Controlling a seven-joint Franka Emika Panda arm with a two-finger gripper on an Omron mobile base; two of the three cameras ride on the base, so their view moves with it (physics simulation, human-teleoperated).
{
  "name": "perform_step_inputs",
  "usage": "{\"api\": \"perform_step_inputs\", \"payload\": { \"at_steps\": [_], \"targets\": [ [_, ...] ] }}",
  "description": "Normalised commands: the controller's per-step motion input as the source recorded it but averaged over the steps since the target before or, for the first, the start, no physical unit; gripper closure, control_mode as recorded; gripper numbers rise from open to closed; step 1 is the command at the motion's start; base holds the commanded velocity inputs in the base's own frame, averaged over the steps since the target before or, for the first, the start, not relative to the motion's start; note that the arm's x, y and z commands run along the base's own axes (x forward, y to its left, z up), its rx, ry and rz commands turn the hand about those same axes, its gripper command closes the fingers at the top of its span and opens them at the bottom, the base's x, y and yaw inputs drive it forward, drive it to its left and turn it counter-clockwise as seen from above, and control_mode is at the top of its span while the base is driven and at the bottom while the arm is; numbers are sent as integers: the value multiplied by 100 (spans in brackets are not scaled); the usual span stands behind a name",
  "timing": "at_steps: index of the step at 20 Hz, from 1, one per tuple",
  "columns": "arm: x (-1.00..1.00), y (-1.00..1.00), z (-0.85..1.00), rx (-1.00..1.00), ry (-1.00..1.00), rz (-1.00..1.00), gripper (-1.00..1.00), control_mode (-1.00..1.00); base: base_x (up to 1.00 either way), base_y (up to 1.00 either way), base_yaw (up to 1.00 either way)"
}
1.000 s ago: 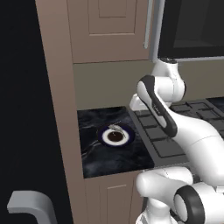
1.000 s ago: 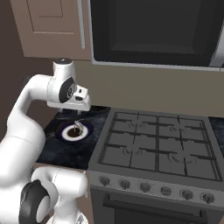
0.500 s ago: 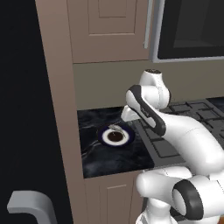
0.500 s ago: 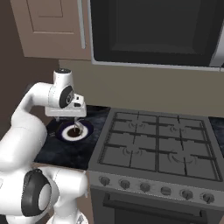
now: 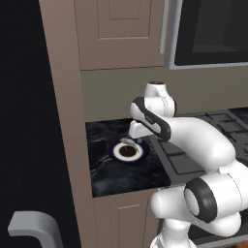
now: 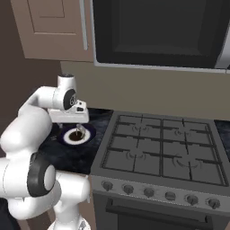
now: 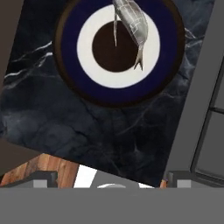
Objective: Place the fish on the counter behind the older fish on the same shelf of the fridge to maintain FIFO order. Close the fridge door when finished.
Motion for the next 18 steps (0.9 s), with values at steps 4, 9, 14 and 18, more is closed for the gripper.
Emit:
{"api": "perform_step_inputs", "payload": {
  "at_steps": [4, 9, 14, 18],
  "targets": [
    [29, 0, -28, 0, 0, 0, -100, -100, 0, 0, 0],
    [33, 0, -28, -1, 0, 0, -100, -100, 0, 0, 0],
    [46, 4, -26, -4, 6, 0, -100, -100, 0, 0, 0],
    [49, 11, -26, -6, 4, 0, -100, -100, 0, 0, 0]
  ]
}}
